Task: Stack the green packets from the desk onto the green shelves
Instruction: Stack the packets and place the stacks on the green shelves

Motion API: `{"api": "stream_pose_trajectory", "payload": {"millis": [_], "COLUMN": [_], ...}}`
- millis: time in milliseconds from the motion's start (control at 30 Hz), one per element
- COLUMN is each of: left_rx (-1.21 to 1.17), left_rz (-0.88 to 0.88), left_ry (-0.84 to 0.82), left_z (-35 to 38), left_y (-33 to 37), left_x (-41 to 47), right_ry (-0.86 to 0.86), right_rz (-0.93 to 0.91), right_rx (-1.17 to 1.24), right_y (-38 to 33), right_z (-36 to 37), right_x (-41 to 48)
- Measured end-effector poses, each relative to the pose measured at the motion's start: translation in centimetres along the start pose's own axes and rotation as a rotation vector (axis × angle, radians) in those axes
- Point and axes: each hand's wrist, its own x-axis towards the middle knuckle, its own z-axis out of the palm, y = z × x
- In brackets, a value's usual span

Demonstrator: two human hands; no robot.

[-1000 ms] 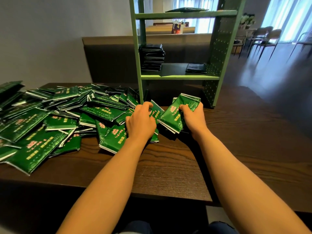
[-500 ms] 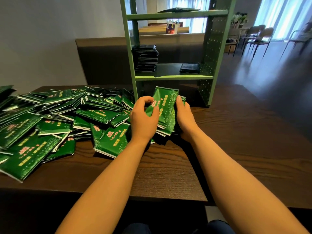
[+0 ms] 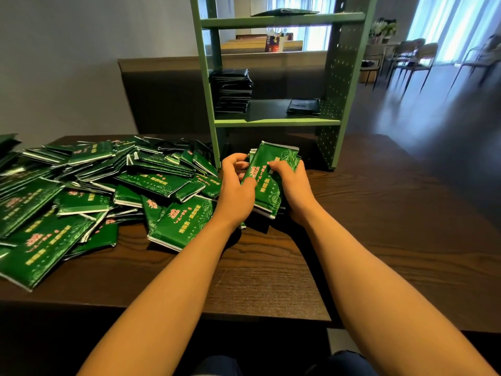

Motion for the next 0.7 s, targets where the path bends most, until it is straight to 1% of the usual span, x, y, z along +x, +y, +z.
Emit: {"api": "stream_pose_trajectory", "payload": {"millis": [100, 167, 233, 333, 367, 467, 567, 633, 700], "left_rx": [-0.041, -0.067, -0.118, -0.246, -0.306, -0.385, -0.406, -0.364, -0.222], "left_rz": [-0.052, -0.064, -0.079, -0.212, -0.231, -0.155, -0.117, -0.13, -0.133], "left_ry": [-0.021, -0.058, -0.103, -0.115, -0.122, -0.183, -0.225, -0.152, -0.022], "left_z": [-0.3, -0.5, -0.6, -0.7, -0.7, -0.5, -0.5, -0.6, -1.1], "left_y": [-0.1, -0.1, 0.1, 0.3, 0.1, 0.1, 0.1, 0.1, 0.2], "left_x": [0.3, 0.4, 0.4, 0.5, 0.5, 0.1, 0.0, 0.4, 0.7], "right_ry": [0.013, -0.033, -0.086, -0.132, -0.159, -0.249, -0.214, -0.17, -0.113], "right_rz": [-0.147, -0.236, -0.286, -0.254, -0.241, -0.21, -0.195, -0.201, -0.195], "right_rx": [-0.101, -0.178, -0.23, -0.221, -0.237, -0.274, -0.303, -0.285, -0.245], "right_y": [0.0, 0.0, 0.1, -0.2, -0.1, 0.6, 1.0, 1.3, 1.4], "right_z": [-0.6, -0.7, -0.6, -0.4, -0.4, -0.3, -0.3, -0.4, -0.3], "right_x": [0.0, -0.1, -0.2, -0.4, -0.3, -0.1, 0.0, 0.1, 0.2]}}
